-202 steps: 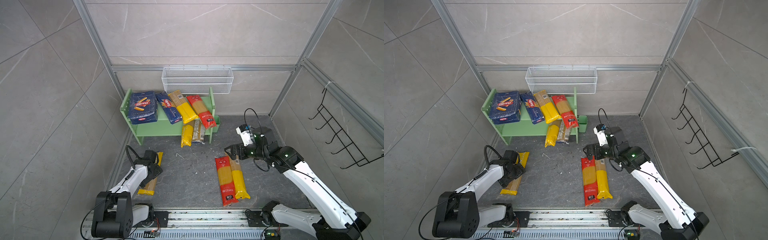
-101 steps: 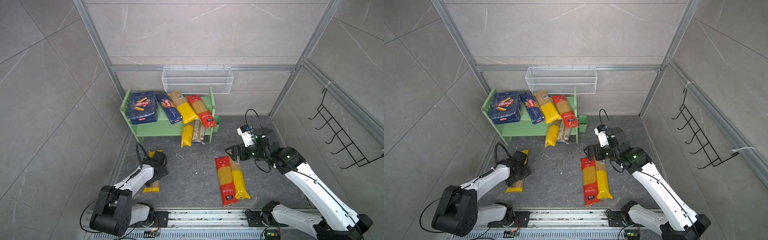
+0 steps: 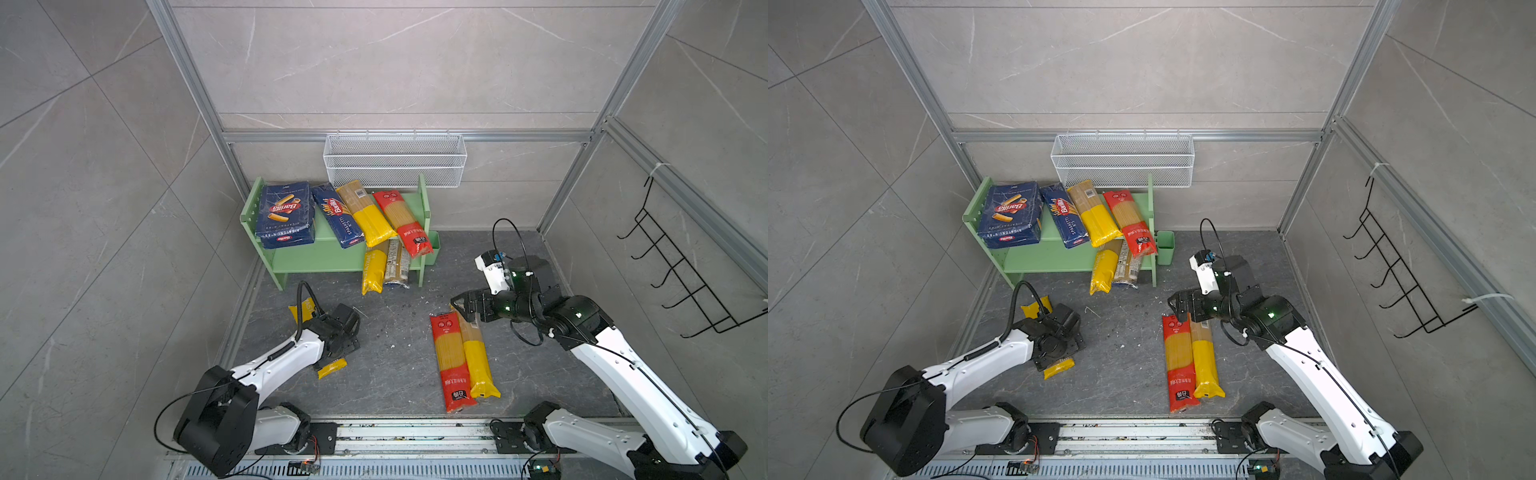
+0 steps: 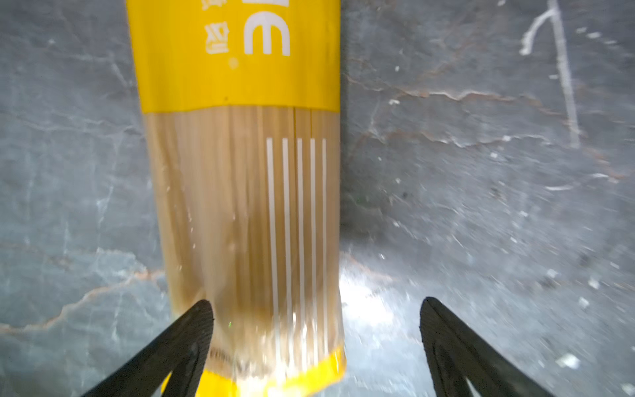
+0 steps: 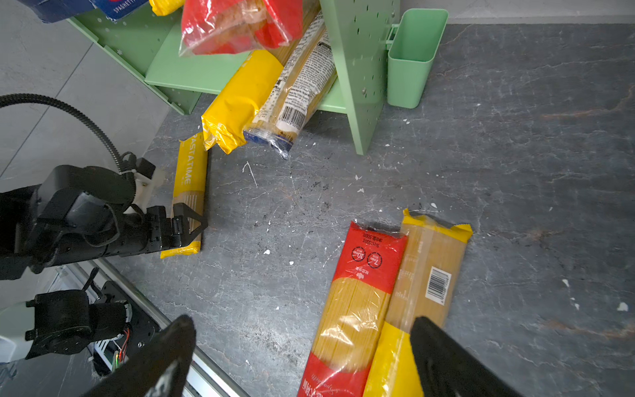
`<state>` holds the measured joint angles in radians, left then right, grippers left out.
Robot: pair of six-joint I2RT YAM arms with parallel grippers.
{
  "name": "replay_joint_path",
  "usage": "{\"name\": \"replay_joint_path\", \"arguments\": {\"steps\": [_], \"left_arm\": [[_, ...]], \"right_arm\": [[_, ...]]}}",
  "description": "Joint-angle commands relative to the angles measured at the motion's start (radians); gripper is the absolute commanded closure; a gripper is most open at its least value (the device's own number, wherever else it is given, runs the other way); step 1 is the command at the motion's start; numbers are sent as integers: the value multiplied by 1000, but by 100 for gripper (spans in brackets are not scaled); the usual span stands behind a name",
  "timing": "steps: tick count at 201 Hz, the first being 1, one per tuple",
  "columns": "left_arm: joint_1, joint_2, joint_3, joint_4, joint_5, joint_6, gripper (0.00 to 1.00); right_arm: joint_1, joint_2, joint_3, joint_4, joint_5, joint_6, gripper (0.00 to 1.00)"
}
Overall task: Arrange pasta packages on shelves
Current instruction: Rotate the pasta bag at the middle-left of the table, then pick up the pasta bag from the middle-left of the table.
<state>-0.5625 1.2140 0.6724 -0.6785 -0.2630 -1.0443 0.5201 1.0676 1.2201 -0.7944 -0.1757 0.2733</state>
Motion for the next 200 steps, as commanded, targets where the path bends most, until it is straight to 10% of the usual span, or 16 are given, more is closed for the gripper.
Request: {"name": "replay_joint_path", "arguments": {"steps": [1, 94, 200], "left_arm": [[-15, -89, -39, -121, -62, -108, 4], [-204, 23, -87, -101, -296, -382, 0], [-206, 158, -223, 160, -348, -392, 0]], "right_arm": [[-4, 0, -22, 4, -31, 10, 0], [-5, -31, -11, -54, -40, -15, 0], [-5, -116, -6, -145, -13, -37, 0]]}}
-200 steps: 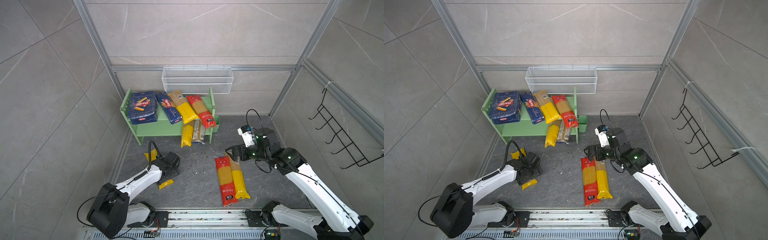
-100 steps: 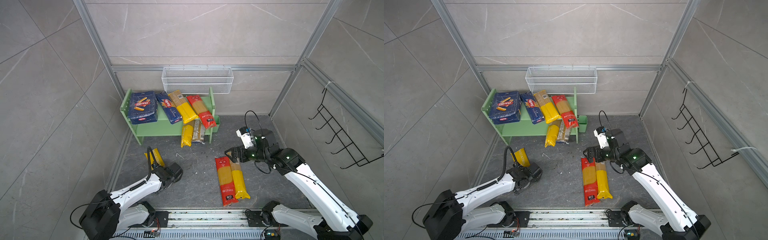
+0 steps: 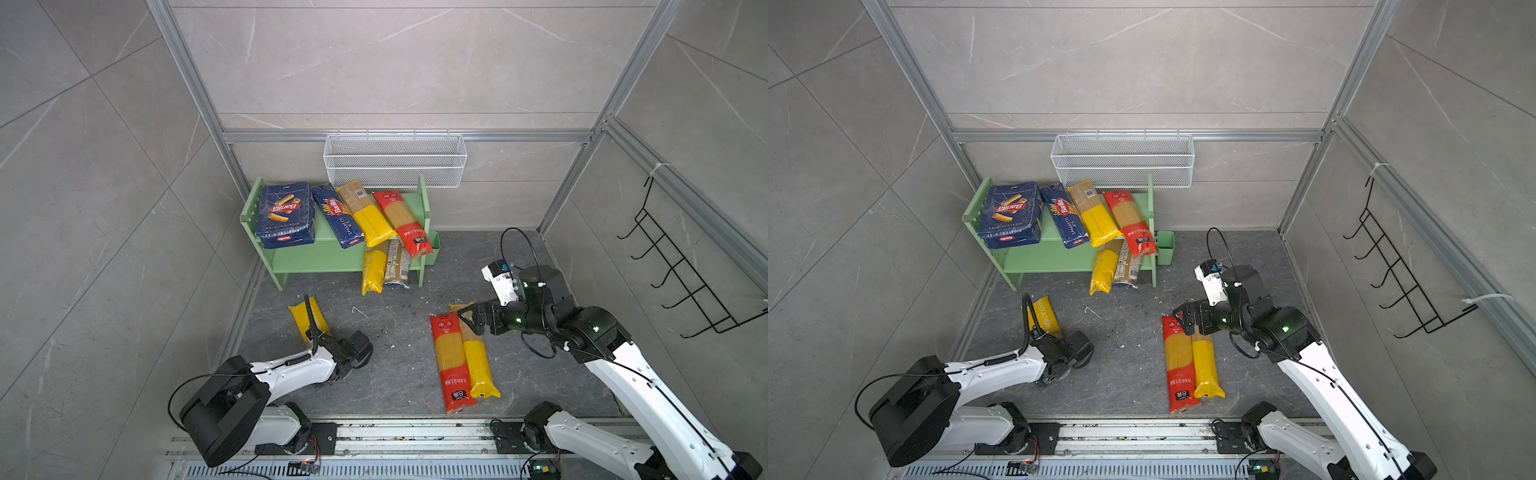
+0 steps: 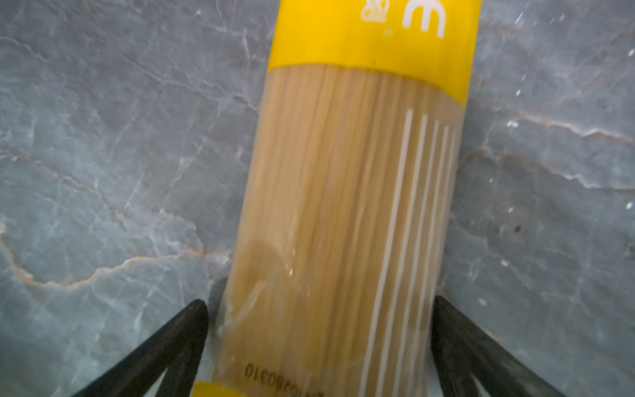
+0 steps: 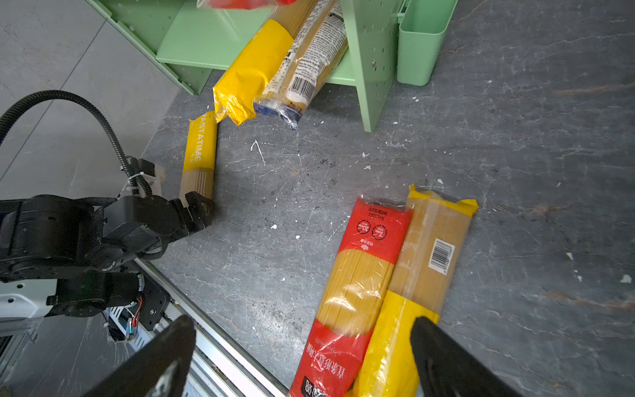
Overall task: Arrange pasta packages on shelves
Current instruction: Pick up the pasta bag from the middle-left of the table.
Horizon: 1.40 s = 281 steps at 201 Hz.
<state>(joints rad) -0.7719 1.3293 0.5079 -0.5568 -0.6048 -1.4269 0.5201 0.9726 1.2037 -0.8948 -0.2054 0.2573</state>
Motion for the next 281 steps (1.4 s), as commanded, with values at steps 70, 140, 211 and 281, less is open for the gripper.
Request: {"name": "replay_joint_path", "arguments": {"steps": [70, 140, 211, 281], "left_arm": [[2, 138, -155, 208, 81, 7, 11], [-119, 242, -217, 279, 125, -71, 65], [-259, 140, -121, -13, 79, -165, 100], [-333, -95, 21, -405, 6, -197, 100]], "right_arm": [[-4, -57, 30, -78, 26, -6, 1], [-5, -137, 31, -119, 42, 21, 1], [-5, -163, 29, -111, 23, 20, 0], [-5, -121, 8, -19, -30, 12, 0]]}}
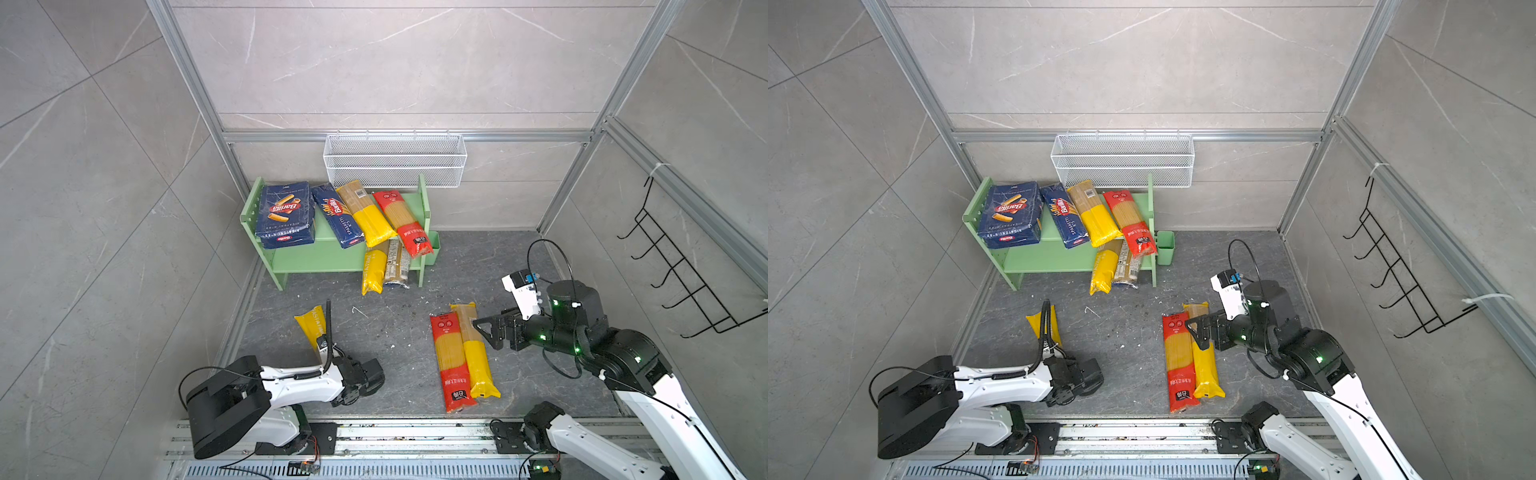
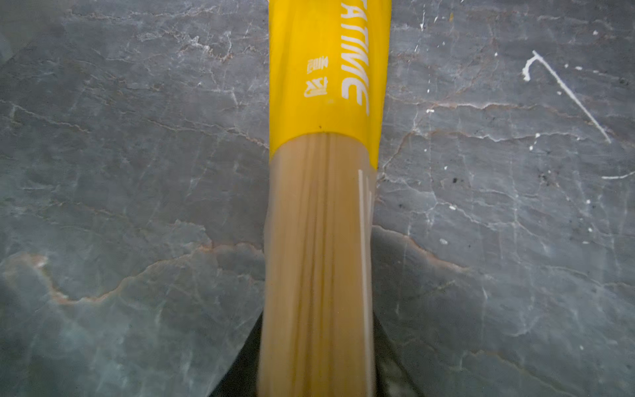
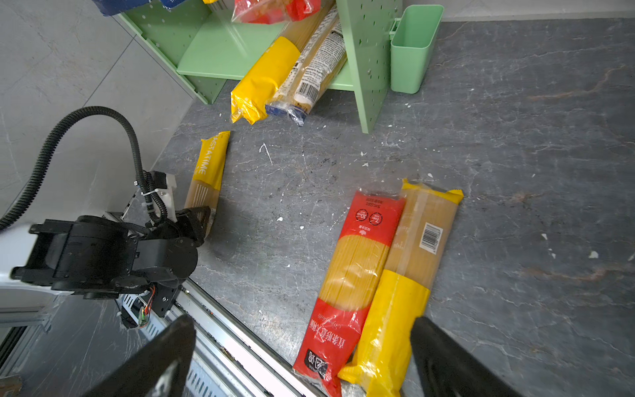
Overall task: Arrange pasta packages on shelves
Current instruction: Pick up the pasta bag from the middle-left of the table.
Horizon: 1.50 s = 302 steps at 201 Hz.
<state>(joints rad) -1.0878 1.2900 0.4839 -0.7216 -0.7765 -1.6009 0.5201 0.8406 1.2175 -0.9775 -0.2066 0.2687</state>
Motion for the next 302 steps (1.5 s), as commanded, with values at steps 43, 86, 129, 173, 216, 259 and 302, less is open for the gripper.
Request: {"name": "replay_joint_path", "arguments": {"steps": [43, 86, 129, 173, 216, 259, 302], "left_arm": [[-23, -150, 161, -364, 131, 53, 100], [-23, -168, 288, -488, 75, 105, 100], [-23, -166, 393, -547, 25, 154, 100], [-23, -184, 445, -556, 0, 221, 100], [-38, -259, 444, -515, -45, 329, 100], [-62, -306, 442, -509, -72, 376, 100], [-92, -317, 474, -487, -96, 430, 100]], "right_arm": [[-5, 29, -56, 137, -66, 25, 0], [-4, 75, -145, 270, -145, 87, 0], [0, 142, -144, 323, -169, 94, 0], [1, 197, -116, 339, -170, 86, 0], [1, 236, -58, 311, -153, 56, 0], [2, 277, -11, 295, -141, 32, 1], [2, 305, 26, 286, -140, 20, 1]]}}
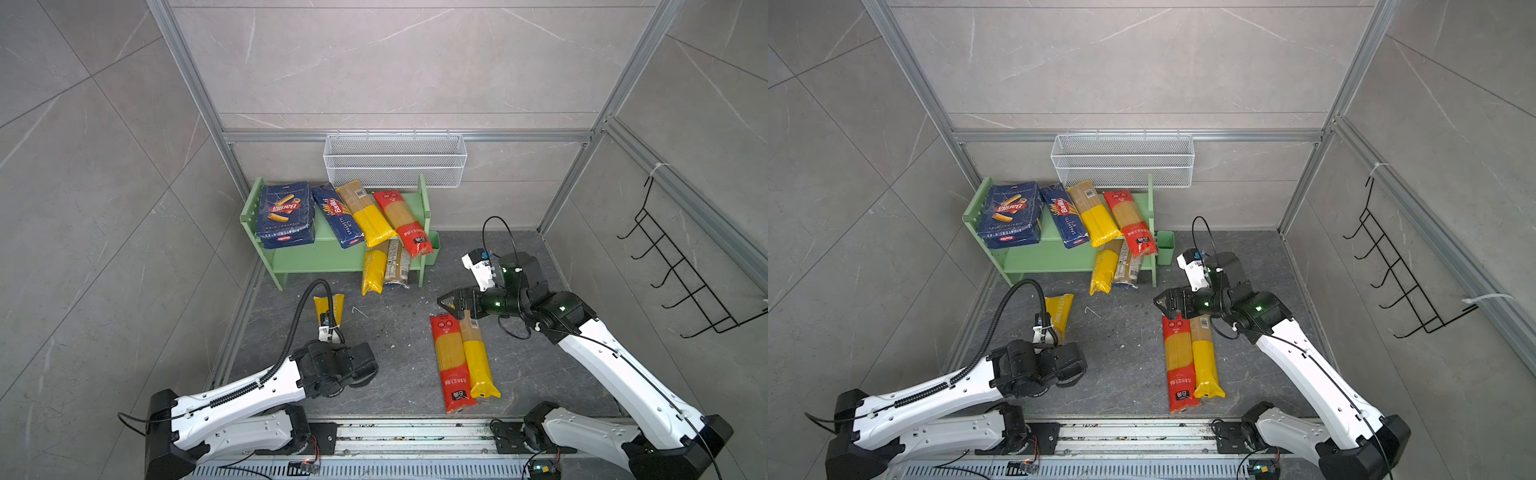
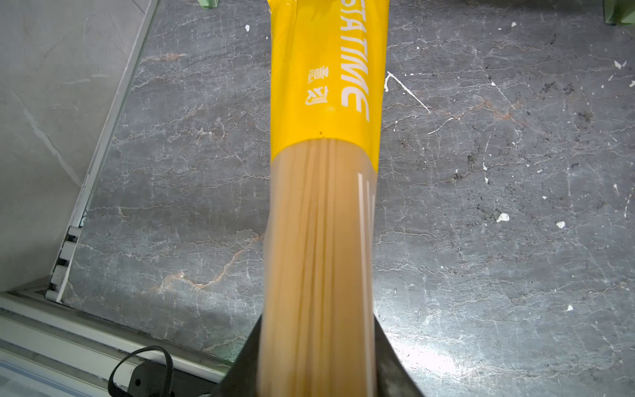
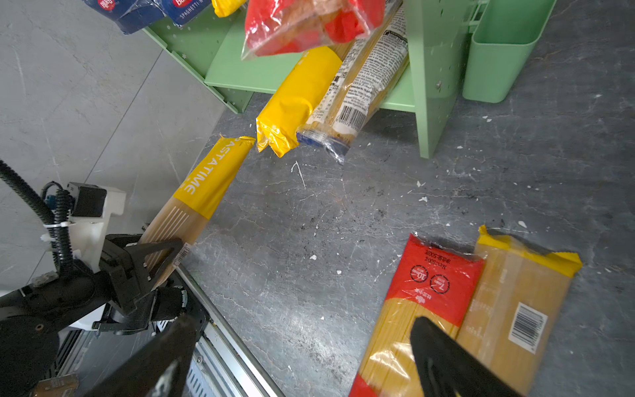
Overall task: Arrange pasta packages on shelves
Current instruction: Pick up the pasta bag from the middle-left of the table, then place the pasta bag on the shelf.
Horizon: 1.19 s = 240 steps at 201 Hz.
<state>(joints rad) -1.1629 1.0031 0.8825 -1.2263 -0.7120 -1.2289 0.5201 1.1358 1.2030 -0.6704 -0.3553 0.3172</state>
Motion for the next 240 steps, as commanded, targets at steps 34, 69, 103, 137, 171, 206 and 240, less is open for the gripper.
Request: {"name": "replay_joint_path", "arguments": {"steps": [34, 69, 103, 137, 171, 206, 240], "left_arm": [[-36, -46, 76, 79, -188, 122, 100], [-37, -59, 81, 112, -223, 158, 100], [-37, -75, 80, 144, -266, 183, 100], [-37, -84, 77, 243, -306, 284, 100], [24, -81, 93, 289, -297, 361, 100], [244, -89, 53, 463, -93, 531, 100], [399, -57, 57, 576, 41, 665, 100]], "right_arm": [[1, 19, 47, -23, 16, -35, 1], [1, 19, 49, -24, 19, -40, 0], [2, 21, 56, -29, 30, -41, 0], [1, 28, 77, -39, 46, -45, 1], [1, 36, 92, -49, 66, -45, 0], [0, 40, 110, -62, 91, -49, 0], [-2, 39, 122, -82, 125, -59, 0]]}}
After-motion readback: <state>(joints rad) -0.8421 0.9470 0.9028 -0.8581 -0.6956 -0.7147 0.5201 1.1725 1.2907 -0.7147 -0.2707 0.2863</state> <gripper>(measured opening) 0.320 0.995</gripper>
